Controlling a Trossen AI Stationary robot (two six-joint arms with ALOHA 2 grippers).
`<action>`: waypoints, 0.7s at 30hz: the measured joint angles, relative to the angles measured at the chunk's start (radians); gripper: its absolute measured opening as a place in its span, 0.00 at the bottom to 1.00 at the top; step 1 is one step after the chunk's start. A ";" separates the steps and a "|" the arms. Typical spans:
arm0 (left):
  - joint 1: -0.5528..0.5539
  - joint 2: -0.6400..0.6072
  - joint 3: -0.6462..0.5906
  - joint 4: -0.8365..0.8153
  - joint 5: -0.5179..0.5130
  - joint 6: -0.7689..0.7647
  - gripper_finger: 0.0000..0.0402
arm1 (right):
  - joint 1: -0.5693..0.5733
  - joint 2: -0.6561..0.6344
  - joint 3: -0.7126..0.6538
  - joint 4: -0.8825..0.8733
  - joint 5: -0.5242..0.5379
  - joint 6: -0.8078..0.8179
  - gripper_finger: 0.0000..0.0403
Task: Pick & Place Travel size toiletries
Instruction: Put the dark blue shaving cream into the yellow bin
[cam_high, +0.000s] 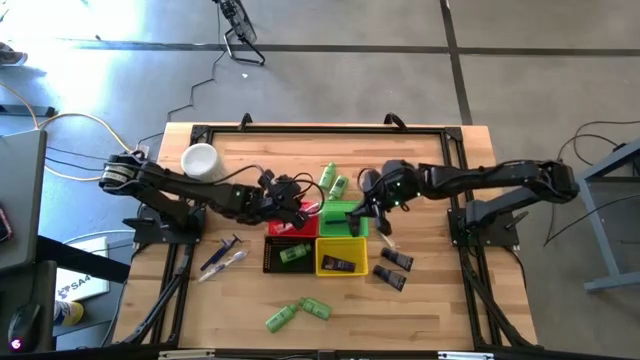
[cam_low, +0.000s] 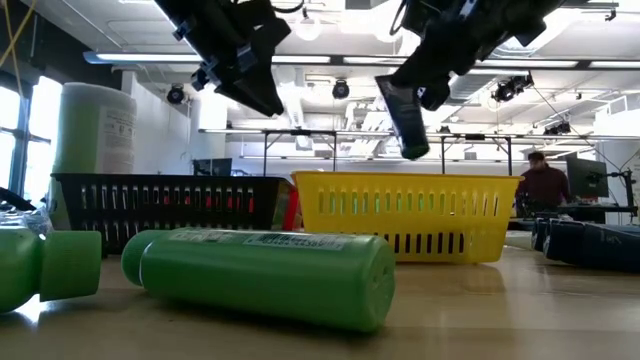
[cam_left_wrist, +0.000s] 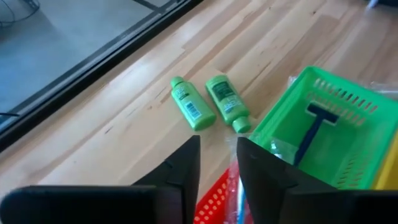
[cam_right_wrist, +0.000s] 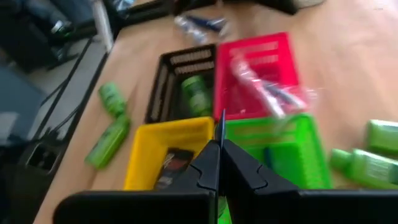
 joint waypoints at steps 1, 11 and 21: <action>-0.006 0.000 0.000 0.008 0.000 -0.001 0.24 | 0.010 0.004 0.000 -0.010 -0.018 -0.021 0.01; -0.010 0.000 0.000 0.015 -0.002 0.004 0.18 | 0.104 0.101 0.000 0.023 -0.080 -0.166 0.01; -0.010 0.000 0.000 0.015 -0.004 0.004 0.18 | 0.122 0.197 0.000 0.047 -0.091 -0.194 0.01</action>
